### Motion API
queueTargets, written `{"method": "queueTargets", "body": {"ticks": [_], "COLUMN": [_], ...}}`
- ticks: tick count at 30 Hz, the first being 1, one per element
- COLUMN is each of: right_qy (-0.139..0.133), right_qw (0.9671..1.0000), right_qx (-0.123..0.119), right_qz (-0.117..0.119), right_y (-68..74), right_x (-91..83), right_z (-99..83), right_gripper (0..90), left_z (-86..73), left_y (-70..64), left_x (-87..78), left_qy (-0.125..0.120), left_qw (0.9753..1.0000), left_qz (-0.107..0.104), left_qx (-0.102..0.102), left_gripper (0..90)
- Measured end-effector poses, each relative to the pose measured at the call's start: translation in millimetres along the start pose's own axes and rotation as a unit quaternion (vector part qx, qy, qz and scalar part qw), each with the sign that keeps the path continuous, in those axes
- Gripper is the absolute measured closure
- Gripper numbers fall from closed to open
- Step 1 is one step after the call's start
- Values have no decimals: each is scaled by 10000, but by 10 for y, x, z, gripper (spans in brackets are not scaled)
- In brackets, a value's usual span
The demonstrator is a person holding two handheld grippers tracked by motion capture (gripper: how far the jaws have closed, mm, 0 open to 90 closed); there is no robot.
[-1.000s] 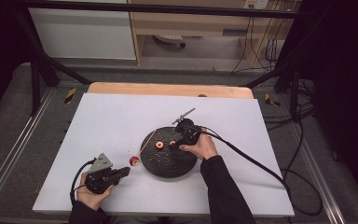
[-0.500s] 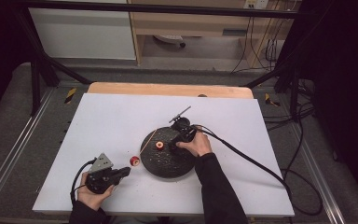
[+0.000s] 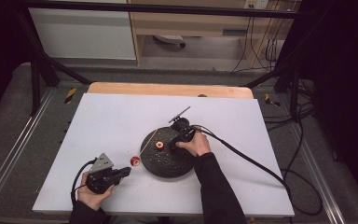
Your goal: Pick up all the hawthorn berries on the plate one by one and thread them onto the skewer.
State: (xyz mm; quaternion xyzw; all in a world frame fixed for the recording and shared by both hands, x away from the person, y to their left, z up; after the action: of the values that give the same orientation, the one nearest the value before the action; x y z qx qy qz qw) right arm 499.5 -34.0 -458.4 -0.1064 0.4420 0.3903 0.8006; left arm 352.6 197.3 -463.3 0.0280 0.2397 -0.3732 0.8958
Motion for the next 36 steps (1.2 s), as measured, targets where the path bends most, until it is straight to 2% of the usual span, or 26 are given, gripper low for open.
{"method": "queueTargets", "body": {"ticks": [7, 11, 13, 22, 31, 36], "right_qy": [55, -16, 1, -192, -642, -1083], "right_qw": [9999, 9998, 9996, 9991, 9961, 9911], "right_qx": [163, 210, 296, 371, 570, 684], "right_qz": [21, 6, 8, 89, 207, 366], "right_y": [-1, -1, 17, 86, 144, 165], "right_x": [-4, -28, -56, -212, -343, -463], "right_z": [4, 15, 19, 37, -4, -57], "right_gripper": [624, 626, 627, 629, 630, 630], "left_z": [4, 4, 5, 11, 15, 17], "left_y": [-5, -7, -10, -20, -34, -48], "left_x": [-2, 1, 6, 6, 19, 31], "left_qy": [-14, -4, -6, -20, -29, -26], "left_qw": [10000, 10000, 10000, 10000, 10000, 10000], "left_qz": [7, 4, 1, 18, 21, 11], "left_qx": [2, 5, 11, 30, 44, 59], "left_gripper": [885, 885, 885, 885, 885, 886]}}
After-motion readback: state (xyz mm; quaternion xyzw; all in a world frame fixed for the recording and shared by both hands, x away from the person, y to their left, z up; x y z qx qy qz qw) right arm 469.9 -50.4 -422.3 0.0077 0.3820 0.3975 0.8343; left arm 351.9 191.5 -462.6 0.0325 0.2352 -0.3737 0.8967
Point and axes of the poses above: each handheld gripper's, and its own axes: x roughly forward along the jaws, z roughly out of its top, y roughly to its left, the point moved 5 cm from there along x, roughly forward along the jaws, and after that the axes turned 9 degrees about -y, right-handed, at the moved point
